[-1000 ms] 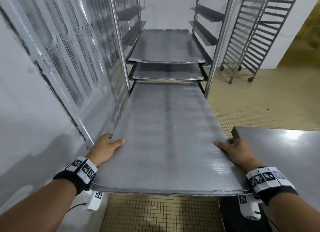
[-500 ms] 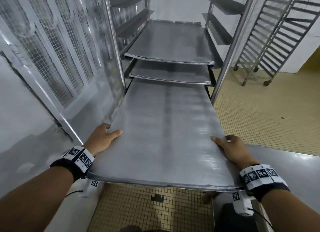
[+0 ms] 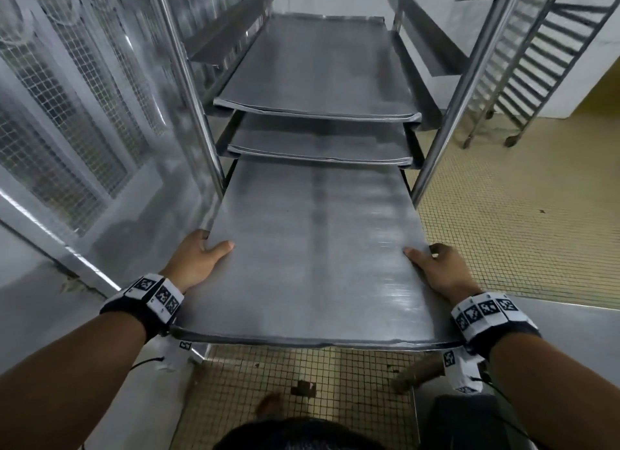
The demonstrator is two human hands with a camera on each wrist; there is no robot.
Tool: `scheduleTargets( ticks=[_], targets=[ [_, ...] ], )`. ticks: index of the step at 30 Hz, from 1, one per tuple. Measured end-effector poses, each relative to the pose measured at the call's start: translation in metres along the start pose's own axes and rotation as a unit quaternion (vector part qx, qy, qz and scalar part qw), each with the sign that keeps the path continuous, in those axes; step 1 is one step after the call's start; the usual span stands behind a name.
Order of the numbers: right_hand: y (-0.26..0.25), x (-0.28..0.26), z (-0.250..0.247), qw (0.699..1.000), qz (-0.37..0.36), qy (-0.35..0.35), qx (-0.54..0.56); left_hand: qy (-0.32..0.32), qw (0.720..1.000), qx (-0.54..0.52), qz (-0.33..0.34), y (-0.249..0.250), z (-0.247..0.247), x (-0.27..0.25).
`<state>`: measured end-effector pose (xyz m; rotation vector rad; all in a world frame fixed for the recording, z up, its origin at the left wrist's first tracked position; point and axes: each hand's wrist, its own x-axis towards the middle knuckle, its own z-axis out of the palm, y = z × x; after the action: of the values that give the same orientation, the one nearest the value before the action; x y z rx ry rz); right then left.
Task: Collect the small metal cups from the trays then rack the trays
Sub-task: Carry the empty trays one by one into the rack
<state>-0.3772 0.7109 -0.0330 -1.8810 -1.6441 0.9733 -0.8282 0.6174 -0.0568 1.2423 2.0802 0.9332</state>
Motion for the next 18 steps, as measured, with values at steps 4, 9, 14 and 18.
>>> scheduleTargets(
  ticks=[4, 9, 14, 18],
  targets=[
    [-0.001, 0.022, 0.016, 1.000, 0.013, 0.010, -0.009, 0.003, 1.000, 0.007, -0.013, -0.012, 0.005, 0.029],
    [0.000, 0.042, 0.034, 0.999, 0.023, 0.017, -0.015, 0.002, 0.999, -0.027, -0.028, -0.020, 0.014, 0.053],
    [-0.003, 0.059, 0.047, 0.999, 0.029, 0.019, 0.001, 0.004, 1.000, -0.018, -0.010, -0.020, 0.018, 0.074],
    [-0.003, 0.075, 0.053, 0.999, 0.045, 0.025, 0.017, 0.003, 0.999, -0.040, -0.009, -0.026, 0.020, 0.094]
  ],
)
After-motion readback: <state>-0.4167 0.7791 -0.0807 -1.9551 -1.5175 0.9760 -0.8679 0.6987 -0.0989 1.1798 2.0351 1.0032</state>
